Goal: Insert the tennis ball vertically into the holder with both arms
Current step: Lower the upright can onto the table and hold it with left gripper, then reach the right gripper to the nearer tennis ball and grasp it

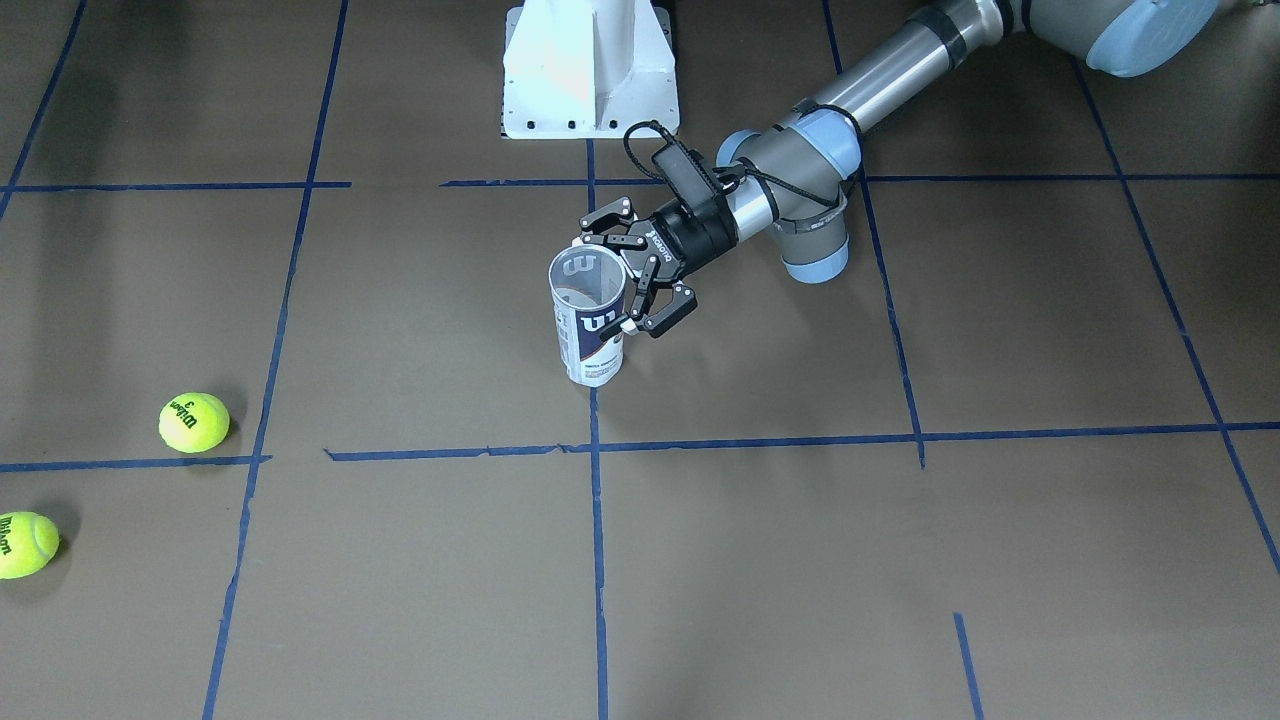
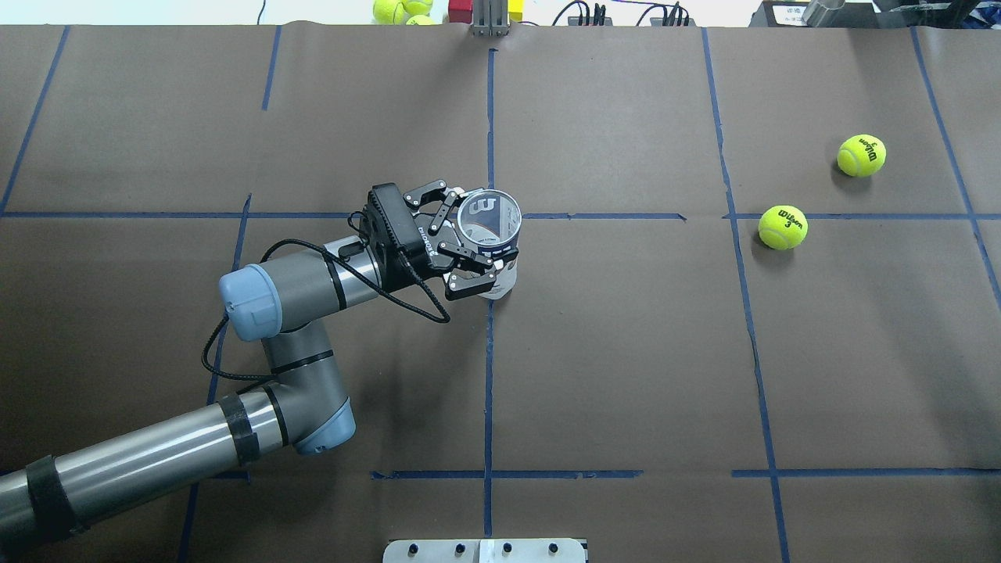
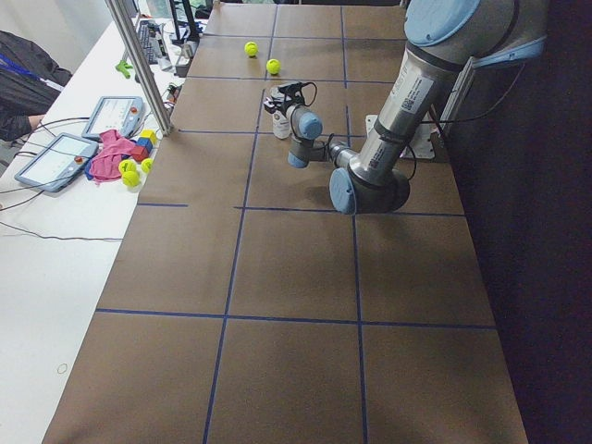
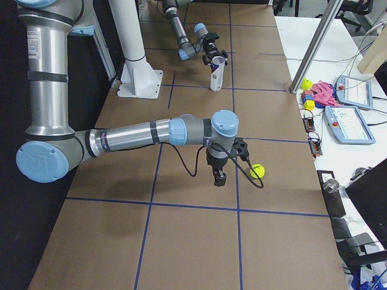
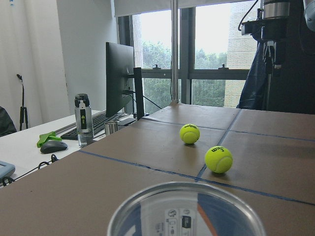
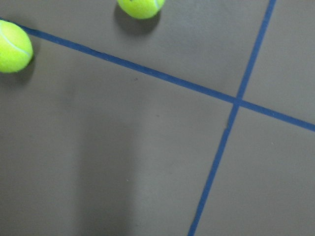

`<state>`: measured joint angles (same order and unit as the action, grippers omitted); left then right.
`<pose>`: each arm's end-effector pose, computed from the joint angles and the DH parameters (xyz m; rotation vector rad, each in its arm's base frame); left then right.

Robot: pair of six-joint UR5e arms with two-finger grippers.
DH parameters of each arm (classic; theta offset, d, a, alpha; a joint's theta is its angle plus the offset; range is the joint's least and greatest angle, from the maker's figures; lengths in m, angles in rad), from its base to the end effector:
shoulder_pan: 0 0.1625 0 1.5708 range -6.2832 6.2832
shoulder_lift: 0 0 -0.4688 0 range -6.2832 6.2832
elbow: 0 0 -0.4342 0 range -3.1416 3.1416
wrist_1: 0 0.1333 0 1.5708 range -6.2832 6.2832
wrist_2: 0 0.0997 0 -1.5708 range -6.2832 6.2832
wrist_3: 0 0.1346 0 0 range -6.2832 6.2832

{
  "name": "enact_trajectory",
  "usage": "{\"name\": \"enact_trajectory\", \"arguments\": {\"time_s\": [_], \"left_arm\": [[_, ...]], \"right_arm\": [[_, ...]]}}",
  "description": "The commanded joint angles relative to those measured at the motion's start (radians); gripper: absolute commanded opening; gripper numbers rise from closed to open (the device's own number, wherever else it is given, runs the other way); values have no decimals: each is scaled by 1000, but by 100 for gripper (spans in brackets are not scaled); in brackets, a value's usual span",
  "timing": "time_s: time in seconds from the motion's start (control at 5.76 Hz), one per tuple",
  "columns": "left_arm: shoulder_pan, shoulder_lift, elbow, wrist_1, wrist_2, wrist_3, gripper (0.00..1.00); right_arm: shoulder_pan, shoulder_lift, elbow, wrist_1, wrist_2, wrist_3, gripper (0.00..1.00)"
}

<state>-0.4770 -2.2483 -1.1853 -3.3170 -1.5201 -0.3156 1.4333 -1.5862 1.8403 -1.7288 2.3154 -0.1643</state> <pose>0.6328 -0.4848 0.2532 1.5942 1.3133 0.4337 -0.0298 -0.5226 0.6111 0.1020 -0.7461 -0.3233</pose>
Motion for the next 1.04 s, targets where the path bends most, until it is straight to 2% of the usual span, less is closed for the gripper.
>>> {"name": "enact_trajectory", "arguments": {"time_s": [0.0, 0.35, 0.52, 0.69, 0.87], "left_arm": [[0, -2, -2, -1, 0, -5, 99], [0, -2, -2, -2, 0, -8, 99], [0, -2, -2, -3, 1, -8, 99], [0, -2, -2, -3, 1, -8, 99], [0, -2, -2, -3, 1, -8, 99]], "right_arm": [[-120, 105, -1, 0, -5, 107, 98], [-212, 257, -76, 6, -14, 248, 99], [-276, 278, -145, 182, -40, 382, 99], [-330, 276, -238, 426, -78, 569, 99], [-383, 276, -265, 519, -120, 647, 99]]}}
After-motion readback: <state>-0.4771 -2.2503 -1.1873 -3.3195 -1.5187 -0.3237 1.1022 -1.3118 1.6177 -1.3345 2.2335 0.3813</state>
